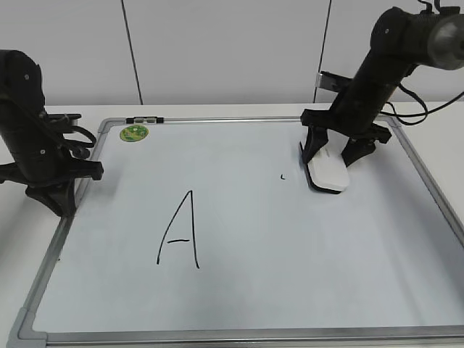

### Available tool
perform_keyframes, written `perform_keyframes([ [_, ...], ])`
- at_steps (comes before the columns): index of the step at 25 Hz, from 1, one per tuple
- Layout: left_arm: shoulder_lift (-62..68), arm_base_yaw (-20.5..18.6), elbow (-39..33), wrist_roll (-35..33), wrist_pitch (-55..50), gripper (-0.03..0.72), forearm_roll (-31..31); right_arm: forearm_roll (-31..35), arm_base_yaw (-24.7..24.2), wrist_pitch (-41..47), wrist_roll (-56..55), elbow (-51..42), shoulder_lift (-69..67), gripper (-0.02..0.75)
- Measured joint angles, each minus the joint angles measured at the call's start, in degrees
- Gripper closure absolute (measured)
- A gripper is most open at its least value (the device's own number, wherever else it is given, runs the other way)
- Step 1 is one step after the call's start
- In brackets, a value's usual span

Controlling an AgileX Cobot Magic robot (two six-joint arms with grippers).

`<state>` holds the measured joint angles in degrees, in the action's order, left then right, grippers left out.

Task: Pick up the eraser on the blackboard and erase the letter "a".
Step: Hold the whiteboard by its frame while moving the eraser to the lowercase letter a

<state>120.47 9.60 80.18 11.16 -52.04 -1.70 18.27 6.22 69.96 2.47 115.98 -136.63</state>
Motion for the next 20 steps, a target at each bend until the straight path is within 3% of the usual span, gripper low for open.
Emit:
perform_keyframes([
  [20, 0.0, 0.0, 0.0, 0.0, -0.1, 0.645, 0.0, 1.8, 12.2, -0.1, 0.4, 0.0, -0.7, 0.219],
])
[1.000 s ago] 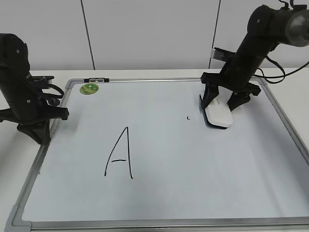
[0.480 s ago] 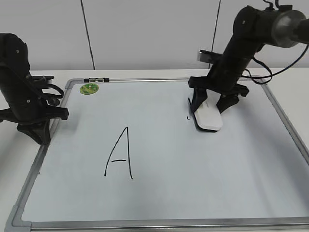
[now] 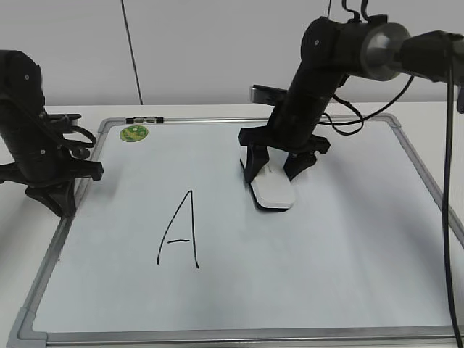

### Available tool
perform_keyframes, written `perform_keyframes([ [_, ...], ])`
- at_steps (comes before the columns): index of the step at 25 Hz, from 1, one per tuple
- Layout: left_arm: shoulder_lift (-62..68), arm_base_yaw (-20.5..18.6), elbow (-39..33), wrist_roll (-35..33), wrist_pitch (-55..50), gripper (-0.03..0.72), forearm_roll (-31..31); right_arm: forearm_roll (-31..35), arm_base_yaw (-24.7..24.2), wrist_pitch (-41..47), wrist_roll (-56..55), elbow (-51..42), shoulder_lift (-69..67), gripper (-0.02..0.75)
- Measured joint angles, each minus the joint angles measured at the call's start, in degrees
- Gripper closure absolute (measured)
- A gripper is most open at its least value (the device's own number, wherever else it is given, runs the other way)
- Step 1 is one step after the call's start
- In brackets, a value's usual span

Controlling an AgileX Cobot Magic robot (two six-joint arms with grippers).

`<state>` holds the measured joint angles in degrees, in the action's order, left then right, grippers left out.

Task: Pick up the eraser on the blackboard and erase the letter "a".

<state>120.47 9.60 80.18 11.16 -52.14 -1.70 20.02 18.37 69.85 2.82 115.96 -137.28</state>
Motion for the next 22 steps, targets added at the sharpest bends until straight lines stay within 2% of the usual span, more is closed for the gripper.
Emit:
perform_keyframes([
  [9, 0.0, 0.0, 0.0, 0.0, 0.0, 0.645, 0.0, -1.1, 1.3, -0.1, 0.4, 0.0, 0.5, 0.219],
  [14, 0.0, 0.0, 0.0, 0.0, 0.0, 0.645, 0.0, -11.5, 1.8, 0.1, -2.1, 2.0, 3.6, 0.22],
  [22, 0.0, 0.0, 0.0, 0.0, 0.0, 0.645, 0.0, -23.0, 0.8, 0.4, -7.0, 3.7, 9.1, 0.22],
])
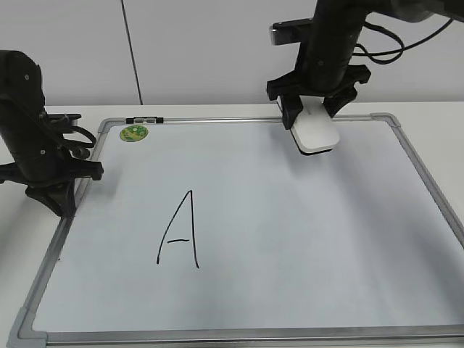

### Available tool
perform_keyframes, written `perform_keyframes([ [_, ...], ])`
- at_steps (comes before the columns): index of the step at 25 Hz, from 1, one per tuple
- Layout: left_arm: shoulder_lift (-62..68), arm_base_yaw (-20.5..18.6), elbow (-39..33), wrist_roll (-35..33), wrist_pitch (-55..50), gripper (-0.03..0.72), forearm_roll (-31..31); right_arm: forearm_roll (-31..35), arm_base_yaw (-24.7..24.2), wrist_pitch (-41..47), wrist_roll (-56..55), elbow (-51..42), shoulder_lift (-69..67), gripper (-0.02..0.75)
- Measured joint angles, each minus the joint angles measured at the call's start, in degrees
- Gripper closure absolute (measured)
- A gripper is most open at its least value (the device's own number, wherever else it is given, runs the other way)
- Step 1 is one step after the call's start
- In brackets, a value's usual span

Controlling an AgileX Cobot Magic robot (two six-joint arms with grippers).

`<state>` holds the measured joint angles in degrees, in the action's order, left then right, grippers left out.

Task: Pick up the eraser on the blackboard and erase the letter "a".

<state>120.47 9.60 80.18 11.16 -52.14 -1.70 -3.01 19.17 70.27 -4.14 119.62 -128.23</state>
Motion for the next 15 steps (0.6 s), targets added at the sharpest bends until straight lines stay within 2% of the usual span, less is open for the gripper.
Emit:
perform_keyframes([
  [7, 0.0, 0.0, 0.0, 0.0, 0.1, 0.645, 0.0, -0.4, -5.6, 0.1, -0.8, -1.4, 2.8, 0.22],
  [15, 0.0, 0.0, 0.0, 0.0, 0.1, 0.645, 0.0, -1.2, -14.8, 0.3, -0.6, -14.5, 9.0, 0.22],
])
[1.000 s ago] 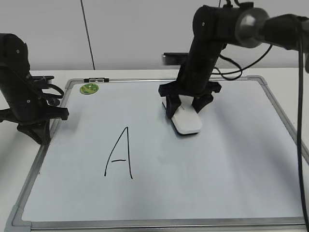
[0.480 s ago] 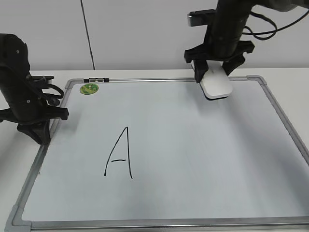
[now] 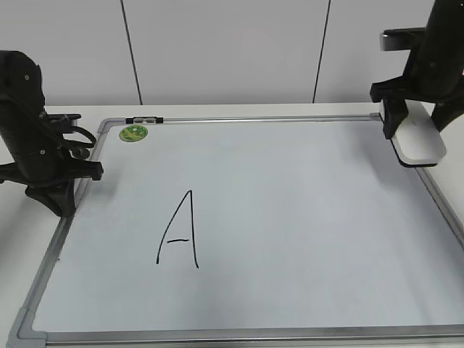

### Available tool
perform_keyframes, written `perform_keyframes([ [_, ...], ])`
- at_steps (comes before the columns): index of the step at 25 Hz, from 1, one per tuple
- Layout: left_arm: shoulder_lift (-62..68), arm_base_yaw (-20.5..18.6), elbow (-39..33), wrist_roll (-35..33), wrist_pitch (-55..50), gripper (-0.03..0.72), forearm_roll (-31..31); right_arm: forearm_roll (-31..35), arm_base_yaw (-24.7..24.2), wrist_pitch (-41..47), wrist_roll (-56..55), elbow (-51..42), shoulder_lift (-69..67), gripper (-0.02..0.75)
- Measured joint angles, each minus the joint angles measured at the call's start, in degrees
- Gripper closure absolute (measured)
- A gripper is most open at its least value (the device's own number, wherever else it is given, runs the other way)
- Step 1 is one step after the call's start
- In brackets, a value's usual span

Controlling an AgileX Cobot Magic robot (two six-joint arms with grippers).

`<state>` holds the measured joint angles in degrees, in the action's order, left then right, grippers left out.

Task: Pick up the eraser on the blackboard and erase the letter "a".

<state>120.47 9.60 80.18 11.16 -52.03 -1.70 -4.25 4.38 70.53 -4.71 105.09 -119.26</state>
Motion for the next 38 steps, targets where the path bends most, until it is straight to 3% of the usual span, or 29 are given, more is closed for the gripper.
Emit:
perform_keyframes([
  [9, 0.0, 0.0, 0.0, 0.0, 0.0, 0.645, 0.0, 0.3, -3.4, 0.0, 2.0, -4.4, 0.8, 0.22],
  [20, 0.0, 0.0, 0.0, 0.0, 0.0, 0.645, -0.1, 6.7, -9.0, -0.3, 5.9, -4.5, -5.3, 0.22],
  [38, 0.0, 0.0, 0.0, 0.0, 0.0, 0.645, -0.1, 9.7, -9.1, -0.6, 7.2, -4.5, -6.5, 0.22],
])
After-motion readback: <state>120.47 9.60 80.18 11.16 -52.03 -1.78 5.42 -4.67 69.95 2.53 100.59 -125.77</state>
